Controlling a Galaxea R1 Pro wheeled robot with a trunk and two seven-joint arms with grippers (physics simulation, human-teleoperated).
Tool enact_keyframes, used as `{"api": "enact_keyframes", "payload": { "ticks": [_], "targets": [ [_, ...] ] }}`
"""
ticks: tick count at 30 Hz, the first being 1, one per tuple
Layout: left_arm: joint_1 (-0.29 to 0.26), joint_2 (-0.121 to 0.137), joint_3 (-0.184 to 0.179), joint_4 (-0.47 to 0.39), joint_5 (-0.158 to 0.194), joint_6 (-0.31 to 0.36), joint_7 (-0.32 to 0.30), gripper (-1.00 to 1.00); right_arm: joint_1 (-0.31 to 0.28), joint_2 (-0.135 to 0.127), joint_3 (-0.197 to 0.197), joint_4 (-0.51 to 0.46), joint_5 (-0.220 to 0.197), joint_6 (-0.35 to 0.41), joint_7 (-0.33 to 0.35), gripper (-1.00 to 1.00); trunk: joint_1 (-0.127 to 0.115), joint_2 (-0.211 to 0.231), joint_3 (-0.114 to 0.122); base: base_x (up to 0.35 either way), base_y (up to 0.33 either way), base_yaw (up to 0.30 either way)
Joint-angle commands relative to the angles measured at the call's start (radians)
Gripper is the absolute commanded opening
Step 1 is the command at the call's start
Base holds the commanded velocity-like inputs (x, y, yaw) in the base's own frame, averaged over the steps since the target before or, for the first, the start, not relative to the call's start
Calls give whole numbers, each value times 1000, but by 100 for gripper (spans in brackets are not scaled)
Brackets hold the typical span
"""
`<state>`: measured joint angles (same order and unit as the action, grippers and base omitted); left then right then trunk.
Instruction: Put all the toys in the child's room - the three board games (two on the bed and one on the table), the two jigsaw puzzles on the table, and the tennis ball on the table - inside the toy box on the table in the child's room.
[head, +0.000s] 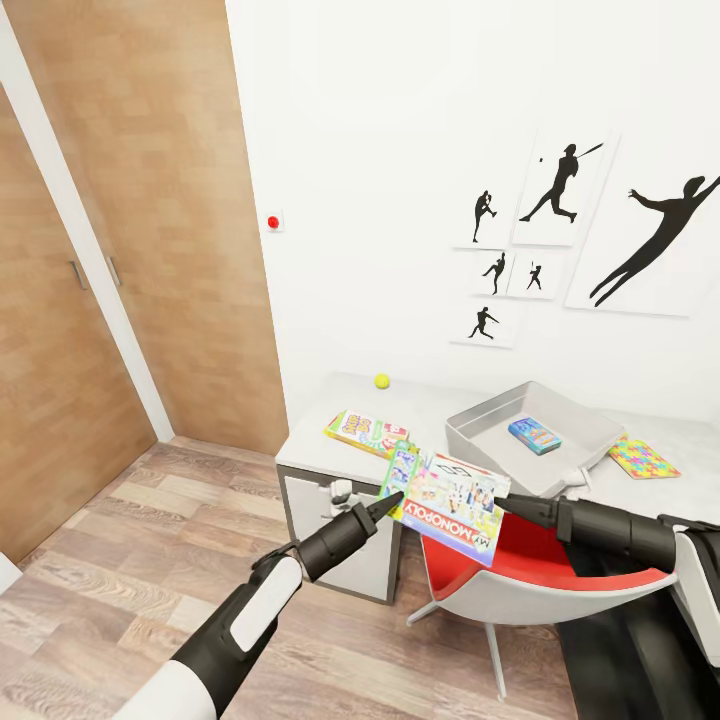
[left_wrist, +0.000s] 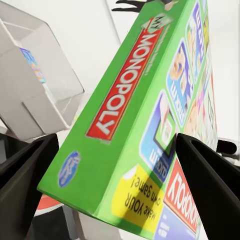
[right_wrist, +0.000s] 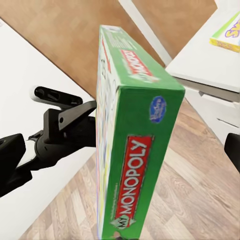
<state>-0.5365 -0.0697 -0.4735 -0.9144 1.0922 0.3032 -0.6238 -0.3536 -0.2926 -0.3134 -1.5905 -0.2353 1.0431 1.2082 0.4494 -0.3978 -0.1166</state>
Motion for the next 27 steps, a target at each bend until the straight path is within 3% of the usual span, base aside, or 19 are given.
{"api": "enact_keyframes", "payload": {
  "ticks": [1, 13, 27],
  "targets": [
    [-1, -3, 0, 0, 10, 8, 0, -100, -2, 0, 0, 0, 1, 4, 4, 100, 1, -2, -2, 0, 0, 0],
    [-1, -13, 0, -6, 12, 3, 0, -100, -6, 2, 0, 1, 2, 4, 4, 100, 1, -2, -2, 0, 0, 0],
    [-2, -16, 5, -15, 14, -3, 1, -100, -6, 23, 1, 1, 3, 4, 4, 100, 1, -2, -2, 0, 0, 0]
  ]
}}
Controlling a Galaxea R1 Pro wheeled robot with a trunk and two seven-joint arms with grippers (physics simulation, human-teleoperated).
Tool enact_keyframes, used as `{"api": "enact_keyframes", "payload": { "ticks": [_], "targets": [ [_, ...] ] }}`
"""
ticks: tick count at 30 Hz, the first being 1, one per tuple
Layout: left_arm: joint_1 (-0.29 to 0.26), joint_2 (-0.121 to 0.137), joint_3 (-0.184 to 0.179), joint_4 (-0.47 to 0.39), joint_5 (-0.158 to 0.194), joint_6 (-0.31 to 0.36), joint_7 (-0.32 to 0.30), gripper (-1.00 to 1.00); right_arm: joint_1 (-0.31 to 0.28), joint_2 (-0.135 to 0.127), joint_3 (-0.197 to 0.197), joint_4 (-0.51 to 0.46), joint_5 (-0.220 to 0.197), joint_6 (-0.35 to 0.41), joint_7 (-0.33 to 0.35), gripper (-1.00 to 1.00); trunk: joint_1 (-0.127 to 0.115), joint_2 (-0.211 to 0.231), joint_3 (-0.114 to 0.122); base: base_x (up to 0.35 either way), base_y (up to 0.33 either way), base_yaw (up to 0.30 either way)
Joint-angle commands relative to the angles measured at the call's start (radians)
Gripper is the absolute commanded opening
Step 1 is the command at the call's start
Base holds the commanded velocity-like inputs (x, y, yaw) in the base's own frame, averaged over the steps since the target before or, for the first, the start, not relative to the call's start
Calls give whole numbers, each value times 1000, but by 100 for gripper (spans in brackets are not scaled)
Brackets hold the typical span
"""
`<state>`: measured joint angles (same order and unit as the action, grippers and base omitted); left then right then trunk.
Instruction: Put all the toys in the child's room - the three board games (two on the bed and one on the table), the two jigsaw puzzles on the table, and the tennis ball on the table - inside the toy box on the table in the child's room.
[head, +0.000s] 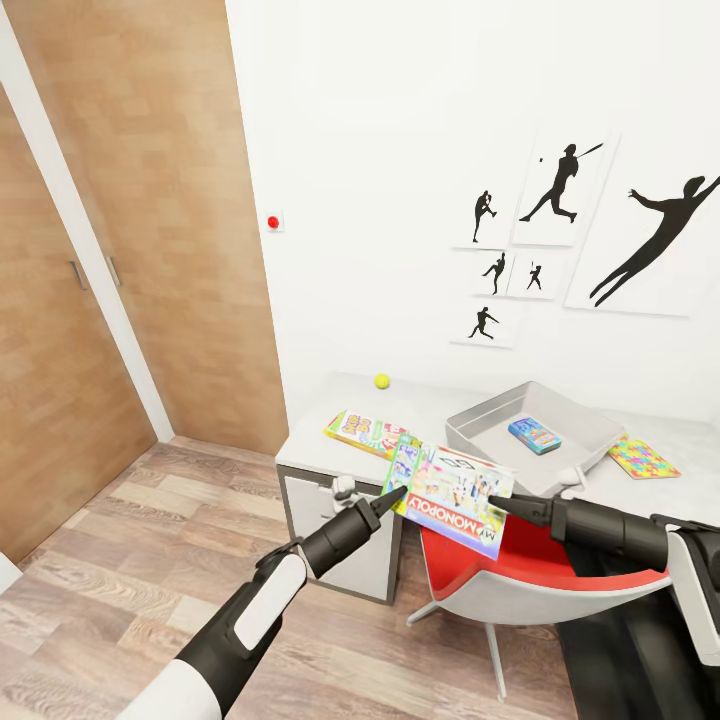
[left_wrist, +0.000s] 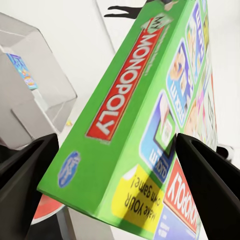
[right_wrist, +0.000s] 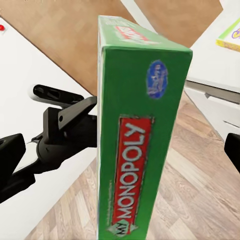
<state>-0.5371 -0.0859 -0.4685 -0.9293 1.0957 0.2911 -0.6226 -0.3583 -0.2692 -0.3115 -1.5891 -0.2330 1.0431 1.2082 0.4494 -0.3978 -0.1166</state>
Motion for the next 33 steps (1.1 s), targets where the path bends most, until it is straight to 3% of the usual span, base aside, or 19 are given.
{"api": "enact_keyframes", "payload": {
  "ticks": [1, 32, 33],
  "targets": [
    [-1, 0, 0, 0, 10, 9, 0, -100, -1, 1, 0, 0, 1, 4, 4, 100, 1, -2, -2, 0, 0, 0],
    [-3, -3, 10, -12, 15, 9, 0, -100, 3, 36, 2, 0, 5, 4, 2, 100, 1, -2, -2, 0, 0, 0],
    [-3, -3, 10, -12, 15, 9, 0, -100, 3, 37, 2, -1, 5, 4, 2, -100, 1, -2, -2, 0, 0, 0]
  ]
}}
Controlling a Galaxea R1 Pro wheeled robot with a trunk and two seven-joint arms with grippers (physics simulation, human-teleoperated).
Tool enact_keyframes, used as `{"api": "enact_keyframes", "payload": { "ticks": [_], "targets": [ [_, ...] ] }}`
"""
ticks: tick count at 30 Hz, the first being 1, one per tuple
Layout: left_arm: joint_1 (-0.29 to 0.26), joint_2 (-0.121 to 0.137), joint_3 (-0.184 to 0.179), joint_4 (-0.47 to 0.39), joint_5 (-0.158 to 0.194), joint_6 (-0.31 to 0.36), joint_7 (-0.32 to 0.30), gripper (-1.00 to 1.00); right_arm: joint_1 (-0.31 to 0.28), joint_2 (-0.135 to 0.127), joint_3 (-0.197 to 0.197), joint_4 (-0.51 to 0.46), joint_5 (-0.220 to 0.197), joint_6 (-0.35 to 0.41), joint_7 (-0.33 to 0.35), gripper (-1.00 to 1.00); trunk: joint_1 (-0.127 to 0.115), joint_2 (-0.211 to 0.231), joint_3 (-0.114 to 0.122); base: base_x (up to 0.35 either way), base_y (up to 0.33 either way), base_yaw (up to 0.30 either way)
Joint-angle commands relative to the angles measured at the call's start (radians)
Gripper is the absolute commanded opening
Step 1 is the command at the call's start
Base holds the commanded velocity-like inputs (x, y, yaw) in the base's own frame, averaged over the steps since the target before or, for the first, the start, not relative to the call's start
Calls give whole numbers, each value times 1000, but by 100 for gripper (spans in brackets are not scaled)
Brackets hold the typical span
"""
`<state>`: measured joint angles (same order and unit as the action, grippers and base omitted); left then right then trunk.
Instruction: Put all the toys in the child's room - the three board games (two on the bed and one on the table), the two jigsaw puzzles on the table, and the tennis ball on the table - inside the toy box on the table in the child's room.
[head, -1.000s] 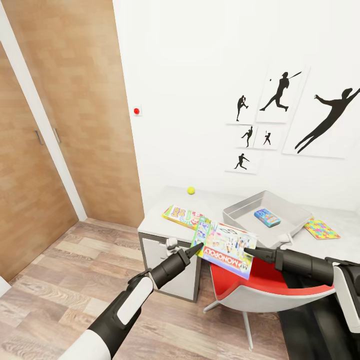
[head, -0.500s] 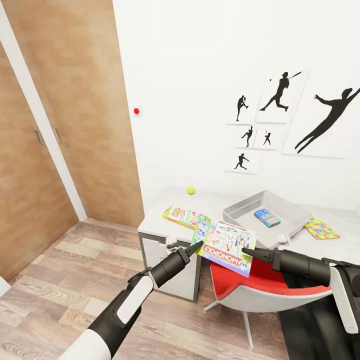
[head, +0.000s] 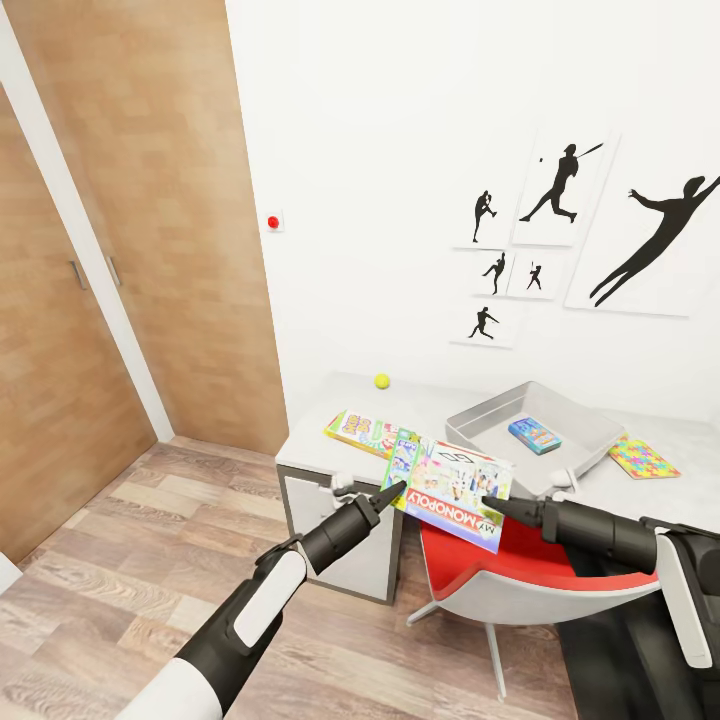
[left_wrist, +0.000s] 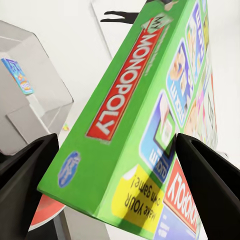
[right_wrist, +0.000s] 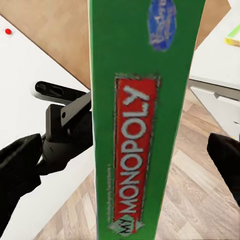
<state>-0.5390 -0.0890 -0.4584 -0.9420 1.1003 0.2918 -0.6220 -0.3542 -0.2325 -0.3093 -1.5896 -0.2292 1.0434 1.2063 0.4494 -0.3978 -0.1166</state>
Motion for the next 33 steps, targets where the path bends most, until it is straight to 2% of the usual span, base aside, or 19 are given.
{"api": "enact_keyframes", "payload": {
  "ticks": [1, 33],
  "targets": [
    [-1, 0, 0, 0, 10, 9, 0, -100, -1, 0, -1, 0, 1, 4, 4, -100, 1, -2, -2, 0, 0, 0],
    [-1, 0, 1, 0, 10, 9, -2, -100, -1, -1, -7, -1, -3, 4, 4, -100, 1, -2, -2, 0, 0, 0]
  ]
}}
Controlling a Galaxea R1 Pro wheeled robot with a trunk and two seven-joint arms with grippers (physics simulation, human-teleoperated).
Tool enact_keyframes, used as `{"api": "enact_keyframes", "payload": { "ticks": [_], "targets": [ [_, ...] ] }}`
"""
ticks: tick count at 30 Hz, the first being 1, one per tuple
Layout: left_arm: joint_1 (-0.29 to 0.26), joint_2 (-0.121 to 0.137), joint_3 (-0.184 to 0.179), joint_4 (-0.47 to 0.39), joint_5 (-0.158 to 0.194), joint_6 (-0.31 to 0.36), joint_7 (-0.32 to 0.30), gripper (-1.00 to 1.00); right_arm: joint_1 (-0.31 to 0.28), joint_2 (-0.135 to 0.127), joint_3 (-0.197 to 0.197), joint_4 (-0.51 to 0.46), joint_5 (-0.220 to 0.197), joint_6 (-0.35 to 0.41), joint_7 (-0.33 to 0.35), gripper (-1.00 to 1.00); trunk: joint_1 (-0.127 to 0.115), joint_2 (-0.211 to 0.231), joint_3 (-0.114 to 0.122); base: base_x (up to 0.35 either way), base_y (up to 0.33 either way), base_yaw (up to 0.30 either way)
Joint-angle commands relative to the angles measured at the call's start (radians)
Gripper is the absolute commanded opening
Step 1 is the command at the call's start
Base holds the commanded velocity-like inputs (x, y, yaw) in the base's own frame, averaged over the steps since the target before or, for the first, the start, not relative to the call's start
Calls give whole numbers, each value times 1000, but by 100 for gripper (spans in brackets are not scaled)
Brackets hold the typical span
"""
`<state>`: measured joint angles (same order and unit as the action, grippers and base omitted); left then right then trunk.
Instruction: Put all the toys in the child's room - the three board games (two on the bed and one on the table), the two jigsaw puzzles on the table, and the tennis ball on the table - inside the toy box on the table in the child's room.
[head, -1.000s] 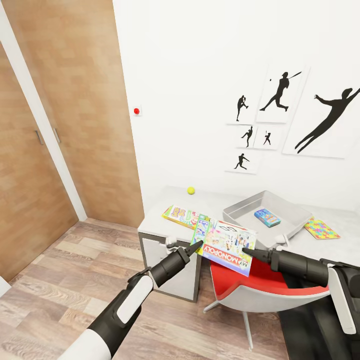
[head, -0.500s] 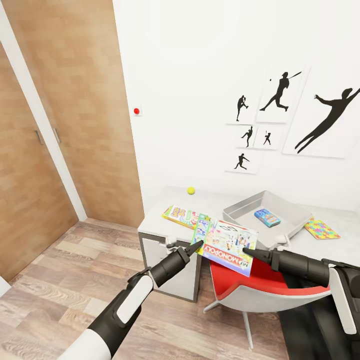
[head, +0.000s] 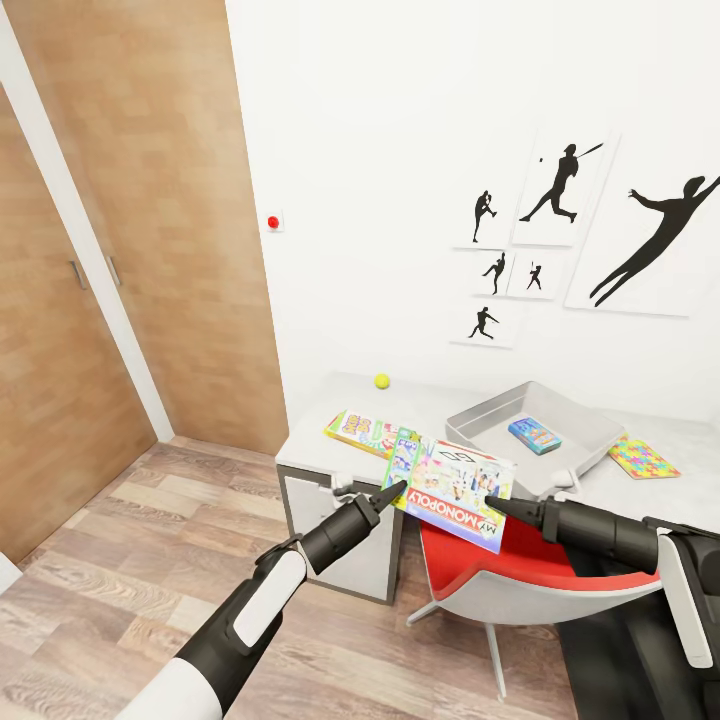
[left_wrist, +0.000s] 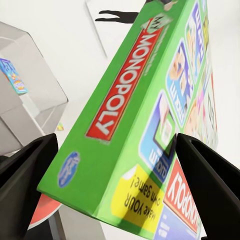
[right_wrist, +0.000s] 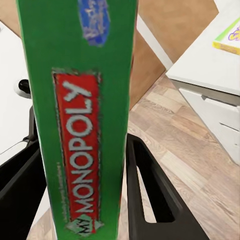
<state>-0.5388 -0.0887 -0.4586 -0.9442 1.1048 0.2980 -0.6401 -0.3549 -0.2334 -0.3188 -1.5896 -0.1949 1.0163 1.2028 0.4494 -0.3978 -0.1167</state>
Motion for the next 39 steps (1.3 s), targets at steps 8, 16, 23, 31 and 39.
{"api": "enact_keyframes", "payload": {
  "ticks": [8, 16, 23, 31, 39],
  "targets": [
    [-1, 0, 1, 2, 6, 2, 15, -100, -1, 0, 2, -1, -37, 31, 7, -100, 1, -2, -2, 0, 0, 0],
    [-1, 0, 0, 2, 5, 2, 14, 100, -1, 0, 0, -1, -38, 31, 7, -100, 1, -2, -2, 0, 0, 0],
    [-2, 0, 0, 3, 5, 6, 19, 100, -1, 0, 0, -1, -37, 31, 7, -100, 1, -2, -2, 0, 0, 0],
    [-6, 0, -1, 6, 4, 13, 65, 100, -2, -2, -6, -1, -36, 31, 6, -100, 1, -2, -2, 0, 0, 0],
    [-7, 3, -1, 5, 4, 21, 152, 100, -5, -6, -12, -1, -35, 31, 0, -100, 1, -2, -1, 0, 0, -82]
  ]
}}
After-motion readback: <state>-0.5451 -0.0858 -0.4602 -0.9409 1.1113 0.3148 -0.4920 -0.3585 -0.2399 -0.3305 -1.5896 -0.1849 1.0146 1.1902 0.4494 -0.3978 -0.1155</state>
